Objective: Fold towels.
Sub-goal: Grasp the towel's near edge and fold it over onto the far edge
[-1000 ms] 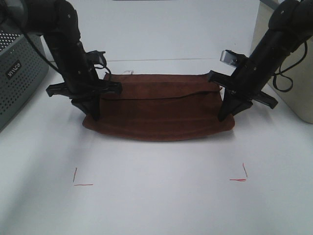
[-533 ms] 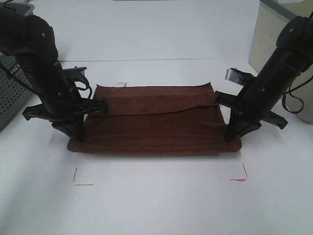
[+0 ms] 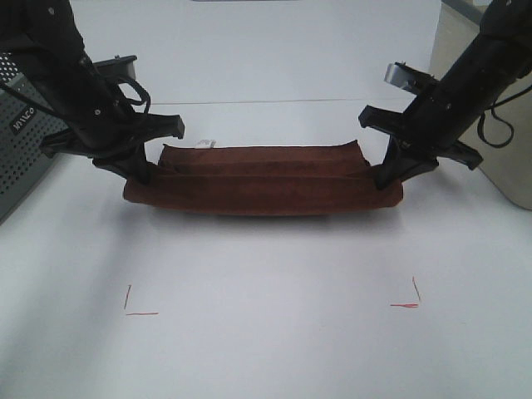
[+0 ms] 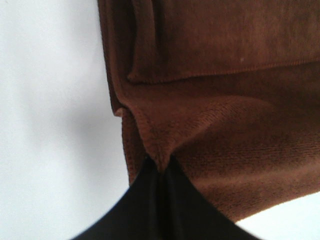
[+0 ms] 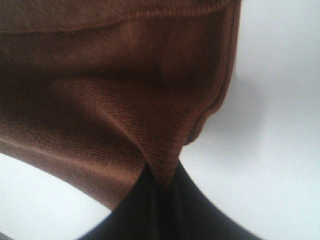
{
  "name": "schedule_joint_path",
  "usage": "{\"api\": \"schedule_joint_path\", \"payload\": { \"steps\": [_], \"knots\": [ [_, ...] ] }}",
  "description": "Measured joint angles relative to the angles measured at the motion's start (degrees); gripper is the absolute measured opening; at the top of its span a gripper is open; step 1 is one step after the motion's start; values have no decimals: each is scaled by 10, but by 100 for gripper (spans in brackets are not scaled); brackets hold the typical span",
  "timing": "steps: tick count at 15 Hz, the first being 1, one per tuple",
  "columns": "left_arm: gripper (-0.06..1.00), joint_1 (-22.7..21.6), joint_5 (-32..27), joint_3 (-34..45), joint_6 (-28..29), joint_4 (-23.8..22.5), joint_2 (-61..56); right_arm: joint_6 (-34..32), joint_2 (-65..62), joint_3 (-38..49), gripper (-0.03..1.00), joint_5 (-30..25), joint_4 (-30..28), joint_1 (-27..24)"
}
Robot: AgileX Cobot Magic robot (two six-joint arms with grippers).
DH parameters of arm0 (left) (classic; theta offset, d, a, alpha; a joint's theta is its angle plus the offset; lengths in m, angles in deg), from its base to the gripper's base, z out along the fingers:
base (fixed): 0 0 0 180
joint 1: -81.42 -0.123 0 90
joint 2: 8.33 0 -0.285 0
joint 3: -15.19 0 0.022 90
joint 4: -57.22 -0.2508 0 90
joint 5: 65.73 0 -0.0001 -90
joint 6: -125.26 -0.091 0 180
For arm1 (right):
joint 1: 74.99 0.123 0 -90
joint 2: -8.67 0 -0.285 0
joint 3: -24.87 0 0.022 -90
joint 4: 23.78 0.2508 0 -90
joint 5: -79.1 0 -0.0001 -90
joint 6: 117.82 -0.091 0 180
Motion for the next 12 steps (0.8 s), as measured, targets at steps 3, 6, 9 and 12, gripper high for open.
{"api": "schedule_joint_path", "payload": {
  "steps": [3,6,9,12],
  "knots": [
    [0,-44,10,-47,10,8,9,0,34,-93,0,-1,9,0],
    [0,-48,30,-106,2,13,66,-2,88,-172,0,-5,7,0],
    [1,-48,34,-173,-3,10,134,-2,135,-215,0,5,5,0],
    [18,-48,34,-229,-8,8,189,-2,160,-218,9,38,4,0]
  ]
}}
